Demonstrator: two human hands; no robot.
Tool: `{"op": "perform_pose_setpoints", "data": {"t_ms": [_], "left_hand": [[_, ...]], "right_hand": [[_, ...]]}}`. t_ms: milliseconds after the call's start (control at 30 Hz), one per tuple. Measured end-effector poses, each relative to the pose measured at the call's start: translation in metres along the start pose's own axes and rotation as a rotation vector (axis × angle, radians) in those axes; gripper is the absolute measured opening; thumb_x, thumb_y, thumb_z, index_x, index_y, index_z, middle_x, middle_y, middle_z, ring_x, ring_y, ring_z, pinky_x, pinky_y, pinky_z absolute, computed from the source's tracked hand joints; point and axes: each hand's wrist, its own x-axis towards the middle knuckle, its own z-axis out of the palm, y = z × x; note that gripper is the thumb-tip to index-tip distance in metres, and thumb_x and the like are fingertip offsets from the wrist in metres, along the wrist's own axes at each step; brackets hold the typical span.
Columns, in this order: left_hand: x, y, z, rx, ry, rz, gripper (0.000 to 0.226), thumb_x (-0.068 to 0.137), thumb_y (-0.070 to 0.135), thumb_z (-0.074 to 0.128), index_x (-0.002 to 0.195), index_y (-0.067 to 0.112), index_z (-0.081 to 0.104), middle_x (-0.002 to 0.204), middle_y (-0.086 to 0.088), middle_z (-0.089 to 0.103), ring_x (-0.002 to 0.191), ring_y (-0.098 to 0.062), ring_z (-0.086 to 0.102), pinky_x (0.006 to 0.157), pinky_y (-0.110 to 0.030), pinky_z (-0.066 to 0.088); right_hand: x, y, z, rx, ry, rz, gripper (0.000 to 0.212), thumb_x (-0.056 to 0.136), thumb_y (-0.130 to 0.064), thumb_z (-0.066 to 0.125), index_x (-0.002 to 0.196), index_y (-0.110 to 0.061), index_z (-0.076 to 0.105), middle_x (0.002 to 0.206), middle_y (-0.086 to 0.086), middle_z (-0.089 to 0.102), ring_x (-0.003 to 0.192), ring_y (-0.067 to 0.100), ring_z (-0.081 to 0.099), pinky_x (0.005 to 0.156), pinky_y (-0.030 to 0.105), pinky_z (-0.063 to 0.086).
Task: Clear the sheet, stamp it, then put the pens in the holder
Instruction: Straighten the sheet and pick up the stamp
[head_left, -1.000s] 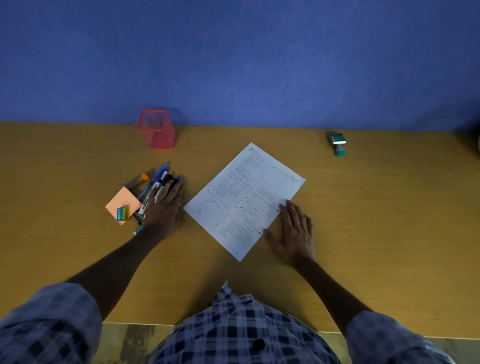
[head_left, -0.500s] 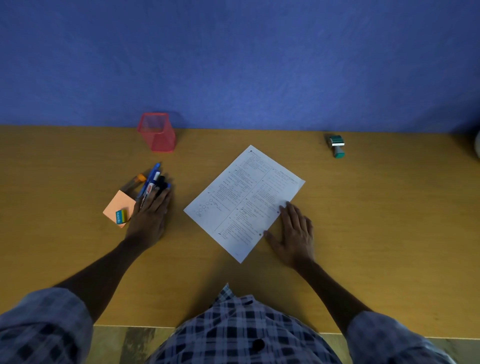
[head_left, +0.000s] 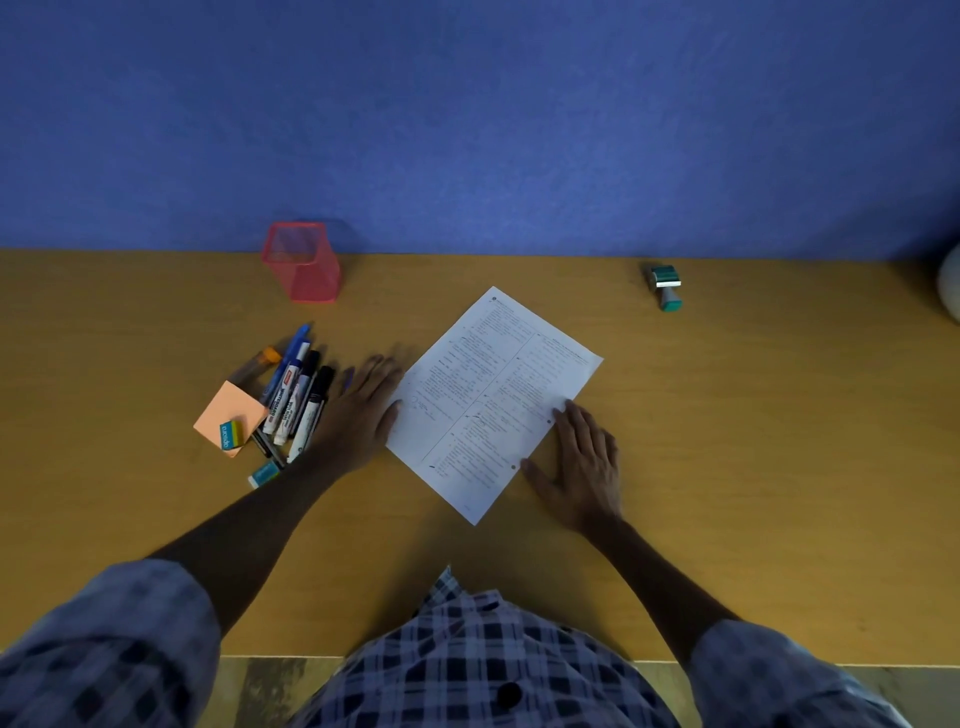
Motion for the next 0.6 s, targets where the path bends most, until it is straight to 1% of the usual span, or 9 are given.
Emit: {"op": "perform_pose_setpoints", "data": {"t_ms": [100,233,400,533,600], "left_hand": [[0.018,0.011,0.000,0.016,-0.060,0.045,0.057,0.097,0.034,0.026,0.146,0.008,0.039,0.154,-0.010,0.037,0.144,-0.029,0.032,0.110,-0.049,0.032],[0.027,0.020,0.003,0.004,-0.111,0.096,0.060,0.095,0.035,0.021,0.143,0.006,0.044,0.153,-0.012,0.038,0.143,-0.030,0.033,0.112,-0.050,0.032],[0.021,0.025,0.009,-0.037,-0.098,0.052,0.059,0.096,0.035,0.023,0.143,0.005,0.043,0.153,-0.013,0.038,0.143,-0.029,0.034,0.113,-0.049,0.031],[0.010,0.025,0.013,-0.058,-0.080,0.046,0.057,0.097,0.039,0.030,0.142,0.007,0.045,0.152,-0.012,0.040,0.142,-0.029,0.035,0.112,-0.049,0.033],[0.005,0.026,0.015,-0.063,-0.069,0.046,0.057,0.098,0.042,0.033,0.141,0.007,0.046,0.151,-0.011,0.042,0.142,-0.029,0.036,0.111,-0.049,0.034]], "right_hand": [[0.001,-0.001,0.001,0.003,-0.010,0.015,0.088,0.084,-0.073,0.040,0.151,-0.017,0.029,0.161,0.004,0.025,0.149,0.024,0.022,0.120,0.050,0.018],[0.003,-0.006,0.003,0.001,0.013,0.061,0.087,0.083,-0.076,0.040,0.149,-0.019,0.032,0.160,0.003,0.027,0.148,0.023,0.024,0.120,0.053,0.016],[0.005,-0.009,0.007,-0.020,0.009,0.081,0.089,0.083,-0.076,0.042,0.150,-0.020,0.029,0.161,0.002,0.024,0.150,0.024,0.019,0.118,0.059,0.009],[0.006,0.000,0.008,-0.031,0.004,0.079,0.082,0.087,-0.070,0.036,0.153,-0.024,0.020,0.163,0.001,0.018,0.151,0.025,0.010,0.118,0.063,0.006],[0.009,0.005,0.007,-0.030,-0.003,0.065,0.077,0.089,-0.067,0.034,0.153,-0.027,0.019,0.163,0.000,0.017,0.151,0.026,0.009,0.117,0.063,0.004]]}}
